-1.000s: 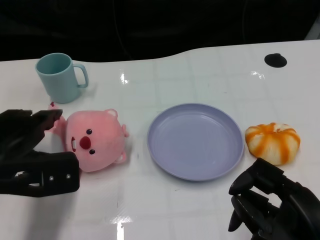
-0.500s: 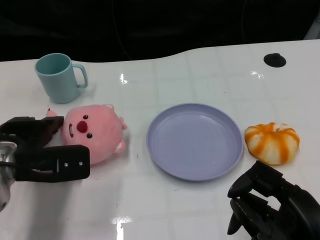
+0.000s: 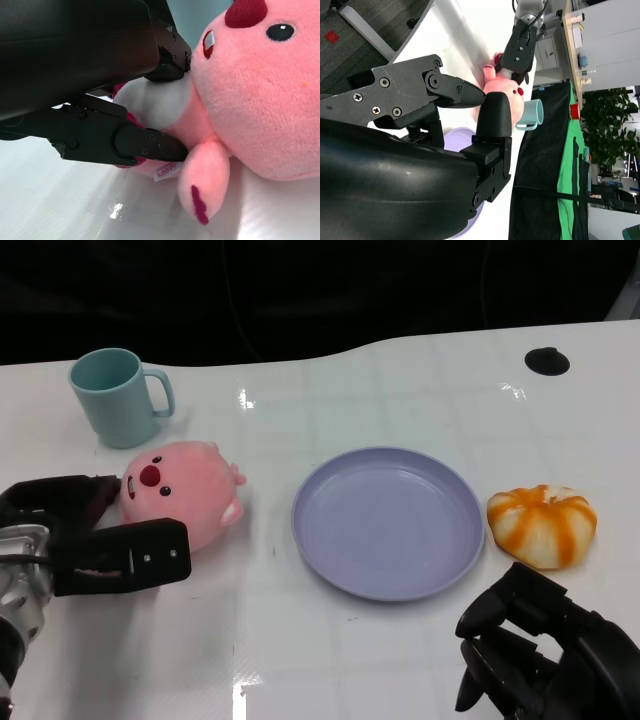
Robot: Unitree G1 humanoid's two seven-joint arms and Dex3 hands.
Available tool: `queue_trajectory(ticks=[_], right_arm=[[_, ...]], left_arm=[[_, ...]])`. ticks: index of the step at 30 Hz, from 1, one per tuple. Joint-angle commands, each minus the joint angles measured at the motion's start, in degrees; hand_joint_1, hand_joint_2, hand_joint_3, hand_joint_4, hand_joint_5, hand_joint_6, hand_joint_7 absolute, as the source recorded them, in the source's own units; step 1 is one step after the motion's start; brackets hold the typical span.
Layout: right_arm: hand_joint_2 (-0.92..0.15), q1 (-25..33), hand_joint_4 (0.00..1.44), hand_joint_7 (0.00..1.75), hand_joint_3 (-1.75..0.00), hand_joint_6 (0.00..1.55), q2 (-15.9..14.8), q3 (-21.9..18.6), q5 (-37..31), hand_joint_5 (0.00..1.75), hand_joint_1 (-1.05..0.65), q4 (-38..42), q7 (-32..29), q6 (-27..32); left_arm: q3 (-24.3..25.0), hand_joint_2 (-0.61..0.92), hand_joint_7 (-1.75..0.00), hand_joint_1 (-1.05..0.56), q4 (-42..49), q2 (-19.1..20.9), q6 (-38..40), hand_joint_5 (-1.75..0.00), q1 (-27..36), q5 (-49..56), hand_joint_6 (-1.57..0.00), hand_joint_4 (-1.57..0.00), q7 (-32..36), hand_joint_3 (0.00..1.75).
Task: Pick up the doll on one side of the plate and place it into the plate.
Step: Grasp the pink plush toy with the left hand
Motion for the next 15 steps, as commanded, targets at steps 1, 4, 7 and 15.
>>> queue_trajectory(ticks=[1, 4, 7, 15], right_arm=[[-0.91, 0.4, 0.55, 1.65, -0.61, 0.43, -0.4, -0.3, -0.1, 1.75, -0.34, -0.8, -0.3, -0.2], [-0.92, 0.5, 0.54, 1.64, -0.61, 0.43, -0.5, -0.3, -0.2, 1.75, -0.34, -1.2, -0.5, 0.3], [-0.92, 0.4, 0.54, 1.64, -0.61, 0.43, -0.5, -0.4, 0.2, 1.75, -0.34, -1.1, -0.4, 0.4], [-0.92, 0.1, 0.54, 1.63, -0.60, 0.43, -0.6, -0.6, -0.1, 1.75, -0.34, -0.5, -0.1, -0.3]], left_arm=[[-0.5, 0.92, -0.09, -0.27, 4.6, -0.6, -2.2, -0.85, 3.8, -1.0, -1.11, -0.82, 3.3, 0.10], [-0.6, 0.92, -0.56, -0.25, 5.5, -0.4, -5.3, -1.43, 5.0, -1.6, -1.02, -0.73, 8.2, 0.04], [-0.8, 0.92, -1.09, -0.24, 6.2, -0.6, -6.1, -1.63, 5.4, -2.1, -0.77, -0.67, 9.8, 0.13], [-0.9, 0.92, -1.70, -0.21, 5.5, -0.1, -9.1, -1.73, 5.9, -3.0, -0.58, -0.76, 15.1, 0.24]])
